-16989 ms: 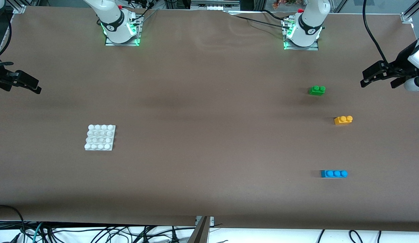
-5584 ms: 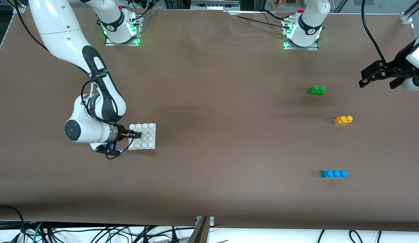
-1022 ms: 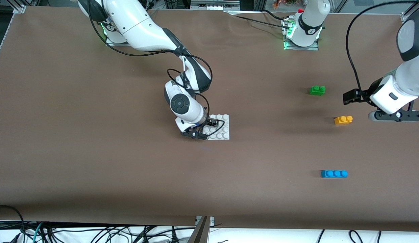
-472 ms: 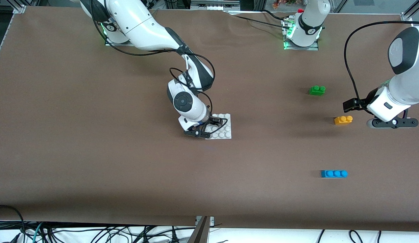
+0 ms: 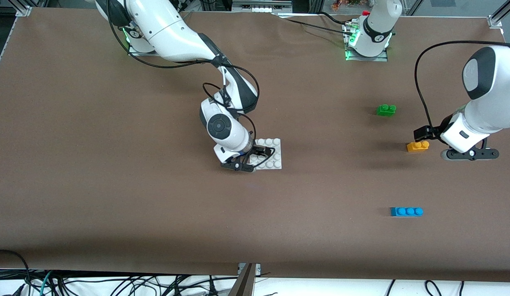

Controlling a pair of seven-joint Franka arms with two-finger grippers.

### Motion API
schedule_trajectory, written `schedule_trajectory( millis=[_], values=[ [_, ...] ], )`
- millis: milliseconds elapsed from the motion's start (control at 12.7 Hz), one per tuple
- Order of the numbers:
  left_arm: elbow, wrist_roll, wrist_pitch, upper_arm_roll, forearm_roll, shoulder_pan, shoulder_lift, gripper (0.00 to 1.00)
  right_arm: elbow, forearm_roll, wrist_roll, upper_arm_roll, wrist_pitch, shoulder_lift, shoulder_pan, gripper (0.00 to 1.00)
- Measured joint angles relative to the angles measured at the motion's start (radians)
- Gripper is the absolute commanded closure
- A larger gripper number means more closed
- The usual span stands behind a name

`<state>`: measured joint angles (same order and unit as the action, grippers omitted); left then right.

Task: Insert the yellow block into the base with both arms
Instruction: 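Push the plate further while the left gripper reaches the yellow brick, then grasp the yellow brick with the left gripper while the right gripper withdraws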

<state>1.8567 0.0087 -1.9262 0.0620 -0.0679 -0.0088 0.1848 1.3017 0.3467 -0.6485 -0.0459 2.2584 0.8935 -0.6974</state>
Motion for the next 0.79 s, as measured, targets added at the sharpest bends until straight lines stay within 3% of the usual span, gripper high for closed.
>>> schedule_trajectory(
  millis=[472,787],
  values=[
    [0.041,0.192,-0.167,0.005,0.000,0.104,0.133,0.00,-0.009,-0.002,0.208,-0.203,-0.374,-0.118,0.054,0.00],
    [0.085,0.257,-0.257,0.013,0.000,0.160,0.246,0.00,-0.008,-0.002,0.359,-0.356,-0.501,-0.155,0.064,0.00]
  ],
)
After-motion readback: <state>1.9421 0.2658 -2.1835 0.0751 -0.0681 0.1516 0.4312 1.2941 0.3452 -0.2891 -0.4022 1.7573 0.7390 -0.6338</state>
